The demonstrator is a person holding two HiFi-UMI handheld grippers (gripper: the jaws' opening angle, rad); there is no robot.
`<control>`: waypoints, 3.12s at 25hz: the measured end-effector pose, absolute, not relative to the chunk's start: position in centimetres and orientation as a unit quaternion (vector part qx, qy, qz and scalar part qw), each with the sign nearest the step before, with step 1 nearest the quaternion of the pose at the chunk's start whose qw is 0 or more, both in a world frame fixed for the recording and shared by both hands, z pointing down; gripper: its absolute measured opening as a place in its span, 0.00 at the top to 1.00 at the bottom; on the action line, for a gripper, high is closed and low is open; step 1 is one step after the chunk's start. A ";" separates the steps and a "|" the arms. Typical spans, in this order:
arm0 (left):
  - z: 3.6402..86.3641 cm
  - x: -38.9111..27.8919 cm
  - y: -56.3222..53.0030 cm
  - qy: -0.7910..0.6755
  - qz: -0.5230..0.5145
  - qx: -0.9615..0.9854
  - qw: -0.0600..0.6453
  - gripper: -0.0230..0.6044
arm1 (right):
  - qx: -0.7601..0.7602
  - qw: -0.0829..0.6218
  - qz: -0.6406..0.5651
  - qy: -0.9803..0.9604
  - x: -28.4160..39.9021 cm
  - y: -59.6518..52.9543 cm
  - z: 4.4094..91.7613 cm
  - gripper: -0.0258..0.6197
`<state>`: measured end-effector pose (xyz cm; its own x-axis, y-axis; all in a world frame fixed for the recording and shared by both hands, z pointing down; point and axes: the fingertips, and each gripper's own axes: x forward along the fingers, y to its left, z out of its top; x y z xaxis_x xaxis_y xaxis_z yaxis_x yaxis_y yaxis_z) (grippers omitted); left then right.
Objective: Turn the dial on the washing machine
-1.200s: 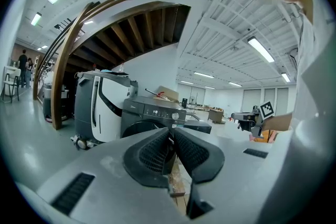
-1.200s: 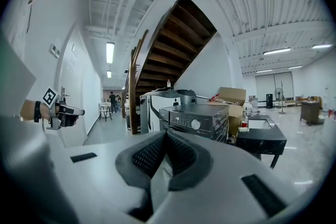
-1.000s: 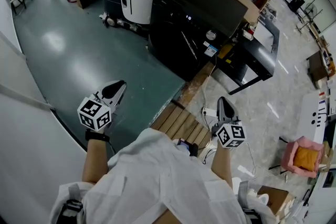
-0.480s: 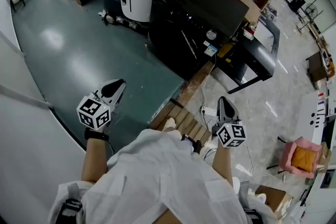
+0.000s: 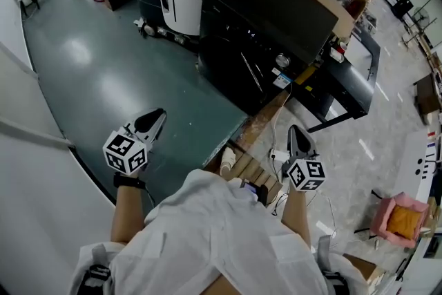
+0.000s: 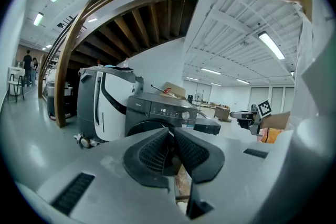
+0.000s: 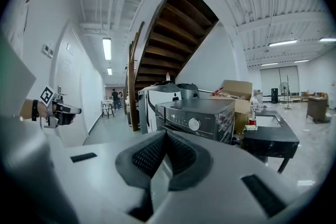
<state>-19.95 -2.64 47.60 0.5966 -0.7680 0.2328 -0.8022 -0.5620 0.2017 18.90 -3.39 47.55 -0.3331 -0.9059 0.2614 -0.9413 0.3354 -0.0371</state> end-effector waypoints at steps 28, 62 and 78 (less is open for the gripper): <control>47.1 -12.3 -17.9 -0.482 0.074 0.857 0.165 0.90 | 0.458 0.204 0.094 -0.860 19.2 -28.6 52.1 0.78; 48.5 -9.4 -20.5 -0.463 0.092 0.862 0.182 0.90 | 0.448 0.331 0.044 -0.829 20.2 -32.4 56.7 0.64; 48.5 -9.3 -20.3 -0.460 0.090 0.865 0.181 0.90 | 0.465 0.329 0.088 -0.817 21.0 -31.7 58.2 0.58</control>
<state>-9.35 -20.30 48.51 0.5616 -0.7623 0.3218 -0.8273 -0.5118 0.2315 20.95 -31.68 58.24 -0.3509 -0.7024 0.6192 -0.8180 0.5518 0.1624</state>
